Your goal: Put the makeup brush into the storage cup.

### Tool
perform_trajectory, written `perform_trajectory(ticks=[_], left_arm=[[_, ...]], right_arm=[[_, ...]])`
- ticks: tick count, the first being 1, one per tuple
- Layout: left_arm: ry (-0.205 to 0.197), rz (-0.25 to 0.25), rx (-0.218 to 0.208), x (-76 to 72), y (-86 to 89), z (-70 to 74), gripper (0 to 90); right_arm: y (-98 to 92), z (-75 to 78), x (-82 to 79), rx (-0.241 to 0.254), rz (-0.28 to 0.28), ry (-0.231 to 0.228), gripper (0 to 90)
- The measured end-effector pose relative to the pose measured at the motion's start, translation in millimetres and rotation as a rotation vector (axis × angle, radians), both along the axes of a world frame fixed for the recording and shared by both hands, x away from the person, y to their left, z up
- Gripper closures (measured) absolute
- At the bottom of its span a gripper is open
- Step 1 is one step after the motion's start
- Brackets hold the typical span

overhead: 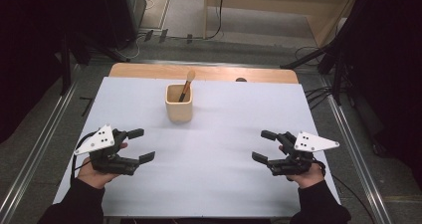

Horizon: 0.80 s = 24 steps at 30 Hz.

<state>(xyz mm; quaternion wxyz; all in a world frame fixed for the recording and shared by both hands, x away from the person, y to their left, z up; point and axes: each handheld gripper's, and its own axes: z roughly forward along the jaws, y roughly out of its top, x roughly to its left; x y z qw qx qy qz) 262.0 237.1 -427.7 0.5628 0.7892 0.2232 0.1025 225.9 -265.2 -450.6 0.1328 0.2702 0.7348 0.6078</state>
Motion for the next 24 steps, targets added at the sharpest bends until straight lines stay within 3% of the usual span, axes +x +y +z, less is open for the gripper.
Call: perform_trajectory(ticks=[7,11,18,20,24], left_arm=[[-0.018,0.034,-0.019,-10.1,9.2,1.3,17.9],[-0.022,0.048,-0.009,-14.5,13.7,-0.6,17.9],[-0.03,0.082,0.009,-16.1,20.6,-5.4,17.9],[-0.022,0.077,-0.005,-15.7,21.6,-5.6,17.9],[-0.027,0.079,0.006,-15.8,21.3,-6.1,17.9]], right_arm=[[-6.9,-1.0,-5.9,0.008,-0.017,-0.002,22.2],[-8.7,-2.2,-7.5,0.007,-0.026,0.005,21.7],[-9.4,-2.3,-9.4,0.001,-0.041,0.008,19.9],[-8.9,-2.3,-9.7,-0.007,-0.045,0.005,19.9],[-9.3,-2.3,-9.9,-0.011,-0.051,-0.001,19.8]])
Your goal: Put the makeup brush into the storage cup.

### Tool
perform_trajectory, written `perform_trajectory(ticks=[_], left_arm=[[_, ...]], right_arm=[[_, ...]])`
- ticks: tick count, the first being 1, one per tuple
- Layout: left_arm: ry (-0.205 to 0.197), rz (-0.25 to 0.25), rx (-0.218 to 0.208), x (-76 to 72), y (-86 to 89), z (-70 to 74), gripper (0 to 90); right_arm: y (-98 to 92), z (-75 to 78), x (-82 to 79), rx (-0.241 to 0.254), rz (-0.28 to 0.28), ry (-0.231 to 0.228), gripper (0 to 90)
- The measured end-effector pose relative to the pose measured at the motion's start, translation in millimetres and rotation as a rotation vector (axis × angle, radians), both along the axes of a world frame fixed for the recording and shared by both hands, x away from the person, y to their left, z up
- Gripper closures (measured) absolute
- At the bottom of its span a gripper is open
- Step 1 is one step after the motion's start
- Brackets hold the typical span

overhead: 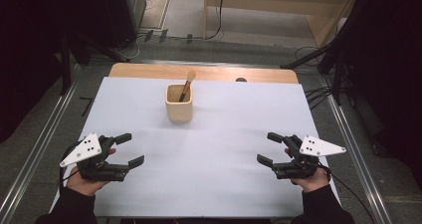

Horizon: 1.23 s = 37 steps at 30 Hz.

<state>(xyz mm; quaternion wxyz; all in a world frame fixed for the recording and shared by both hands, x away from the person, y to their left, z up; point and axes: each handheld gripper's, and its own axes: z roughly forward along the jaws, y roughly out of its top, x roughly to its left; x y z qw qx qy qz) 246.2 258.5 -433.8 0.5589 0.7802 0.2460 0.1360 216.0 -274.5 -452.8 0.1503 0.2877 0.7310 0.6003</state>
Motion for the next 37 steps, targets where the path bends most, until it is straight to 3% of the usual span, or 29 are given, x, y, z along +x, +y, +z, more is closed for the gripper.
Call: perform_trajectory(ticks=[37], left_arm=[[0.01,-0.006,-0.009,2.6,1.7,-2.8,17.9]], right_arm=[[-0.2,-1.0,2.9,-0.002,-0.004,0.02,19.8]])
